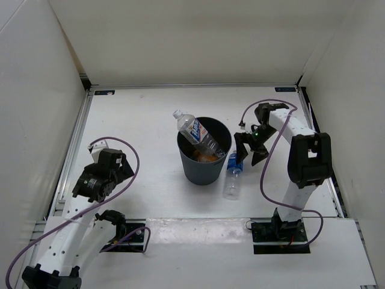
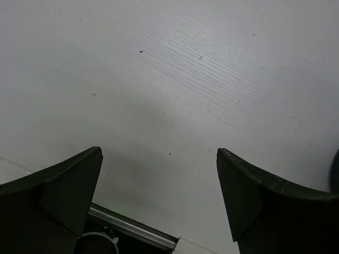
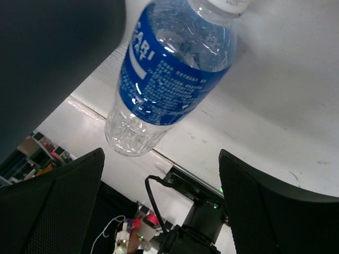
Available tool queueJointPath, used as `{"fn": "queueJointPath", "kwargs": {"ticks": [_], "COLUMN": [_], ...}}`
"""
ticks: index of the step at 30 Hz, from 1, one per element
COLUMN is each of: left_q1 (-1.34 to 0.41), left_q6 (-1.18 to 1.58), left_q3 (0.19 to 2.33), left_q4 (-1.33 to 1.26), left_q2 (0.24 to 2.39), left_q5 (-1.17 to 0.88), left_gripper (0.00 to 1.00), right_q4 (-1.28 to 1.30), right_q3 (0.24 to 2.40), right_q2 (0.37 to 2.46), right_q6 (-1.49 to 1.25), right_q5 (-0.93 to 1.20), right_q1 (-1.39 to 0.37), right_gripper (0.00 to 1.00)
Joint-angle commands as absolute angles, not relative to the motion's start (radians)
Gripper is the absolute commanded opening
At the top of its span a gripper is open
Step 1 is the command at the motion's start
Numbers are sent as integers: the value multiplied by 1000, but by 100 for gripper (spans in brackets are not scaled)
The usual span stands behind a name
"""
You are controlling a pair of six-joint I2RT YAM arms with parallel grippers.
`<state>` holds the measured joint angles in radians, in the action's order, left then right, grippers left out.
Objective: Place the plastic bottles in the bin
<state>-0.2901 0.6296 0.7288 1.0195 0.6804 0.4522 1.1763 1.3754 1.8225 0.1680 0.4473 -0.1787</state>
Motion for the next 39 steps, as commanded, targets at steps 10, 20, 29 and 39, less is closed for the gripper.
{"fn": "queueJointPath", "kwargs": {"ticks": [10,20,29,39], "left_q1": [-324,-330,-330,-330], "left_q6": [624,634,623,543], "left_q3": [738,792,811,792], "left_q4": [1008,1075,1091,1016], "left_q2": [706,716,721,716], "left_q5": [457,422,384,307], "left_gripper": [99,99,99,99], "right_q4": [1183,1180,1163,1129], "right_q3": [1384,1309,1264,1253], "right_q2": [1934,1937,1962,1754], "right_q6": [106,-53,-90,-5], "right_q5": [476,448,494,313], "right_q1": [-265,-314,-336,-272], "right_gripper": [90,90,51,0]}}
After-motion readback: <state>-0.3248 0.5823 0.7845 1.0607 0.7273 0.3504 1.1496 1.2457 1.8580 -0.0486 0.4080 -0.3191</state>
